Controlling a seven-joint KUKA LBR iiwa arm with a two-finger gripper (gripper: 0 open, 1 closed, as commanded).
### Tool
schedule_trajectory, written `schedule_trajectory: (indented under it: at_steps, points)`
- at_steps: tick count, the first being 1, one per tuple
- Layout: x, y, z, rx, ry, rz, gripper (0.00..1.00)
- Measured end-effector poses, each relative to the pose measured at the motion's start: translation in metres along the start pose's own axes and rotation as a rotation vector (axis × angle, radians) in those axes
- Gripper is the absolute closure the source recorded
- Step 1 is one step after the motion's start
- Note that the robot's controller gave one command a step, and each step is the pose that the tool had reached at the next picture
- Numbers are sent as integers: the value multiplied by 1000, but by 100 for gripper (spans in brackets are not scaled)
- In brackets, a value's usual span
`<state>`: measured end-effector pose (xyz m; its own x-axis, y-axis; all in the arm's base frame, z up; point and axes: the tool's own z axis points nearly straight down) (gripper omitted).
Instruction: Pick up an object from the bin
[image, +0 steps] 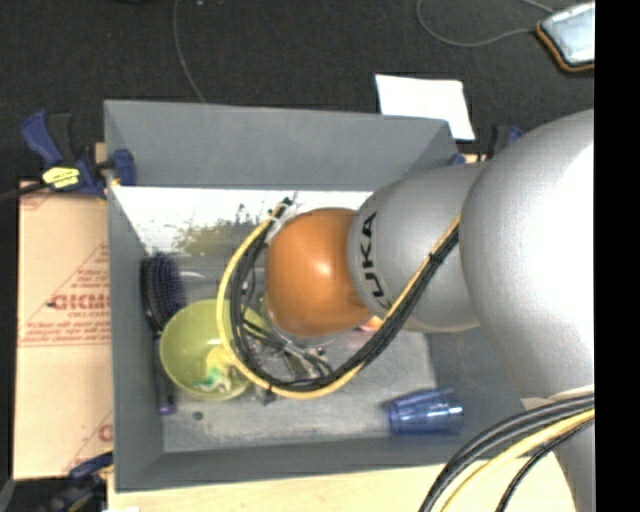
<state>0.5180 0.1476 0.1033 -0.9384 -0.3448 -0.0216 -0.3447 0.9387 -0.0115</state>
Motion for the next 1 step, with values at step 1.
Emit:
schedule_trajectory:
  at_steps: [1]
  points:
    - [0, 0, -9, 0, -1, 2, 100]
